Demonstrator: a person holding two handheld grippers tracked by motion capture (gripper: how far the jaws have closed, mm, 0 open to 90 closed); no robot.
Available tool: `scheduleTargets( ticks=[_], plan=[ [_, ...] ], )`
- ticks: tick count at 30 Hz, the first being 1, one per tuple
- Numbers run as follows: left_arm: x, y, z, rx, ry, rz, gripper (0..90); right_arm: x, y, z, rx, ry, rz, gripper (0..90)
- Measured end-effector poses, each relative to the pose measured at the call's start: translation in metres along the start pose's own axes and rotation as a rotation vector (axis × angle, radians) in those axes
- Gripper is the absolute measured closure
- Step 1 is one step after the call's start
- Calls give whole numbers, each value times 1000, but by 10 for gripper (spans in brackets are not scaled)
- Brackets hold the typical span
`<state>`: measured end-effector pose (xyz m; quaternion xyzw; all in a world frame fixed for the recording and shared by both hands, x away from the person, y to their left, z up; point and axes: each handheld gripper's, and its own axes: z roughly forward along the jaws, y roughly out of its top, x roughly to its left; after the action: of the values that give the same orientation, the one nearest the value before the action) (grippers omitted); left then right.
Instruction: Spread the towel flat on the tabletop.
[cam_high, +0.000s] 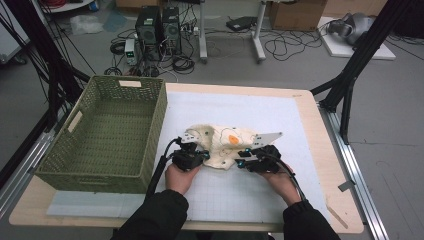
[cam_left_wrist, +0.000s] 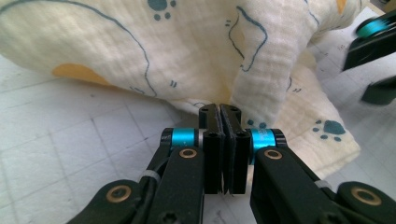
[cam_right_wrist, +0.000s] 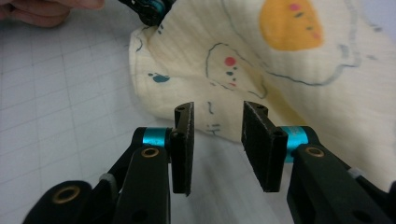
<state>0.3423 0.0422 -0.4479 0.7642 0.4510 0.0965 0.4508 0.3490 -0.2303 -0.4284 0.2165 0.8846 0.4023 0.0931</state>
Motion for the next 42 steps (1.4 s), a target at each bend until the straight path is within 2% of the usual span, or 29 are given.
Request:
scheduleTargets(
  ticks=[3, 6, 8, 11, 13, 18, 23, 27, 31, 33, 35, 38, 40, 42],
  plan=[
    [0, 1, -2, -5, -5, 6, 866, 1, 2, 15, 37, 9, -7, 661],
    [1, 1, -5, -15, -27, 2, 812, 3, 3, 25, 53, 8, -14, 749],
    [3, 1, -6, -10, -53, -6, 777, 3, 5, 27, 51, 20, -22, 864],
    [2, 2, -8, -19, -54, -2, 736, 4, 5, 25, 57, 43, -25, 880],
    [3, 2, -10, -30, -54, -10, 698, 5, 5, 17, 56, 61, -19, 881],
    [6, 4, -14, -49, -50, -21, 695, 13, 2, -15, 20, 74, -42, 880],
    [4, 3, -11, -49, -46, -23, 695, 21, -8, -46, 8, 80, -54, 881],
    [3, 3, -11, -50, -44, -21, 689, 25, -19, -64, 21, 91, -55, 882],
    [5, 4, -10, -48, -24, -20, 671, 24, -34, -72, 76, 90, -39, 874],
    [6, 4, -7, -41, -8, -25, 633, 21, -36, -72, 64, 77, -24, 798],
    [6, 5, -4, -37, 9, -36, 618, 20, -34, -67, 43, 87, -8, 721],
    [5, 9, 2, -32, 30, -48, 616, 20, -30, -51, 57, 97, -11, 660],
    [5, 12, 6, -24, 48, -60, 665, 21, -29, -40, 81, 98, -33, 645],
    [5, 14, 9, -33, 56, -66, 785, 22, -29, -32, 113, 101, -47, 653]
  ],
)
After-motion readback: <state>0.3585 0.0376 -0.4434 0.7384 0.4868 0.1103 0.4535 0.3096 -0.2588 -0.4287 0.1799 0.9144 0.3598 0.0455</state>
